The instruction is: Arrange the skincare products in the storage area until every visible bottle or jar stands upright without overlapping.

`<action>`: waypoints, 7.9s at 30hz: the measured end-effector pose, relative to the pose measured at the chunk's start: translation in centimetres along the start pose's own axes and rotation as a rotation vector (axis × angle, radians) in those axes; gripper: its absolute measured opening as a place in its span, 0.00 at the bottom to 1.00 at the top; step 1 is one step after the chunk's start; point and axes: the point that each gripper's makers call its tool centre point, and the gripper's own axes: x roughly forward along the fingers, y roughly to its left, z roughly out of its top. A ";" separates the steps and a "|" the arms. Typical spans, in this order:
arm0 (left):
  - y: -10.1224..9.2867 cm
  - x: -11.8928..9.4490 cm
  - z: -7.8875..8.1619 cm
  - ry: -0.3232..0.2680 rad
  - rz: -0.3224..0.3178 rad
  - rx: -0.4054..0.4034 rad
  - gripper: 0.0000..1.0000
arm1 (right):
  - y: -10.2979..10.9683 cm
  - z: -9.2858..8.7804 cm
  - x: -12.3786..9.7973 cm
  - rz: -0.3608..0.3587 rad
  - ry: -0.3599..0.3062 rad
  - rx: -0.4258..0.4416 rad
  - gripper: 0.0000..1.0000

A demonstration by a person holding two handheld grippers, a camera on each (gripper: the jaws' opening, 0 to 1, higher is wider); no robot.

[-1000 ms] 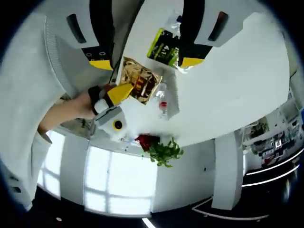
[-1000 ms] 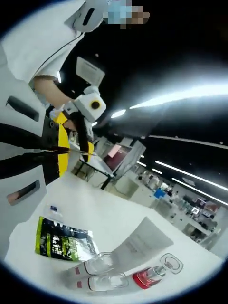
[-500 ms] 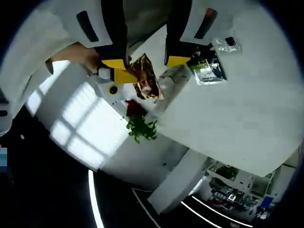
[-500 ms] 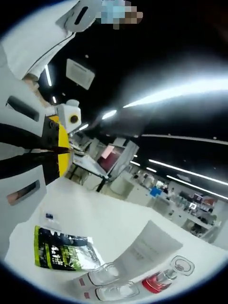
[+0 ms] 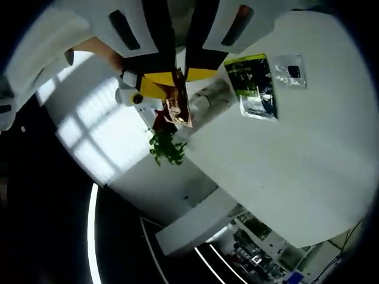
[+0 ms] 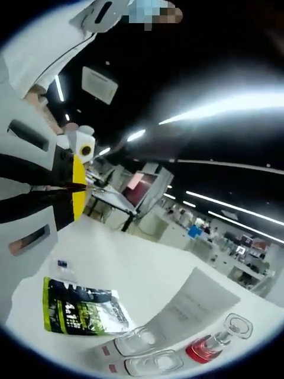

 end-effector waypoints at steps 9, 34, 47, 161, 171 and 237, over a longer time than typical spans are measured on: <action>1.5 -0.6 0.5 -0.015 0.026 -0.027 0.02 | -1.5 -0.3 1.6 -0.099 0.075 -0.127 0.08; 7.5 -1.2 1.9 -0.012 0.135 -0.079 0.01 | -6.4 0.6 6.5 -0.333 0.356 -0.554 0.01; 13.2 -0.2 1.6 0.032 0.275 -0.095 0.01 | -11.5 -1.1 8.9 -0.431 0.534 -0.763 0.01; 21.8 6.0 1.4 0.416 0.463 0.766 0.18 | -20.0 -1.6 10.2 -0.539 0.554 -0.902 0.14; 21.5 6.1 1.5 0.411 0.469 0.762 0.19 | -19.7 -1.4 10.1 -0.536 0.545 -0.899 0.15; 11.6 -3.9 -1.1 0.252 0.512 0.675 0.89 | -8.3 3.7 -10.4 -0.734 0.288 -0.883 0.90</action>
